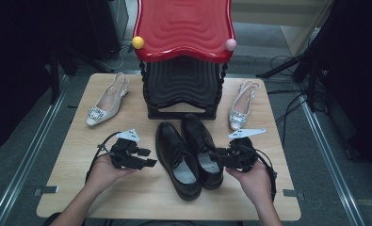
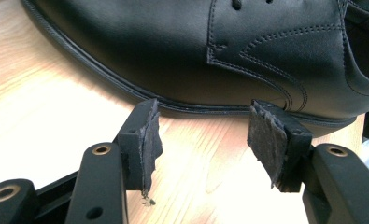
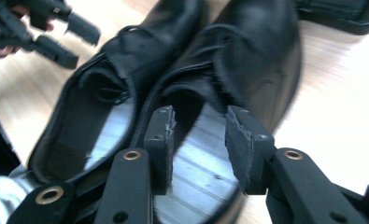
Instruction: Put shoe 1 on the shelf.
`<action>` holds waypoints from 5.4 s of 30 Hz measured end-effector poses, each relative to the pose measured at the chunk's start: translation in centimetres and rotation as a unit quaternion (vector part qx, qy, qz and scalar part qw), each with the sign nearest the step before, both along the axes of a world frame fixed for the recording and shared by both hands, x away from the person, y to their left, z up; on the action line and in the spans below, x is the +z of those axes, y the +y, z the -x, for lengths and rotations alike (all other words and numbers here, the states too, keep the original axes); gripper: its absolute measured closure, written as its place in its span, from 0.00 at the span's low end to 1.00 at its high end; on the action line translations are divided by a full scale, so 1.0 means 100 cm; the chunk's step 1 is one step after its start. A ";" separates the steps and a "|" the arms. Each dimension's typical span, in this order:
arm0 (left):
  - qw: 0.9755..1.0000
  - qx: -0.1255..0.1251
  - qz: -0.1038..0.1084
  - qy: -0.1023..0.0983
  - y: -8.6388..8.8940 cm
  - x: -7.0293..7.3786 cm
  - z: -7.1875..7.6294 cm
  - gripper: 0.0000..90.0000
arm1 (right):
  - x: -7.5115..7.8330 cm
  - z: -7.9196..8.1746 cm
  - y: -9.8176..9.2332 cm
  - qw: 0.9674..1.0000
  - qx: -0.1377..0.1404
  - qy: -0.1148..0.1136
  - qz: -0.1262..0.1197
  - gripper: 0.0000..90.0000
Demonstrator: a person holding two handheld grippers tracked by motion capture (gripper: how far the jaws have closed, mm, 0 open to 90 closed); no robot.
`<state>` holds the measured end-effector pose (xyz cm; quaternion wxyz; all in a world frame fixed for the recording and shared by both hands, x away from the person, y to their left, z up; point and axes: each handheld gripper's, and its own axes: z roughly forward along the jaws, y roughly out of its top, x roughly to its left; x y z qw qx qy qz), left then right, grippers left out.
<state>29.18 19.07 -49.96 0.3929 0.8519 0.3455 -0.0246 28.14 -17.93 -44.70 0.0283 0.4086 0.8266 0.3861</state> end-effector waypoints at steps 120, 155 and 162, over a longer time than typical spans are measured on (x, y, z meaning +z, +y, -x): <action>1.000 -0.004 -0.021 0.008 0.019 -0.005 -0.018 0.43 | 0.076 -0.143 0.089 0.971 -0.211 -0.009 -0.112 0.92; 1.000 -0.011 -0.023 0.009 0.014 -0.006 -0.018 0.43 | 0.071 -0.154 0.133 0.960 -0.270 -0.012 -0.077 0.87; 1.000 -0.009 -0.019 0.011 0.016 -0.005 -0.018 0.43 | 0.067 -0.154 0.142 0.963 -0.260 -0.027 -0.063 0.81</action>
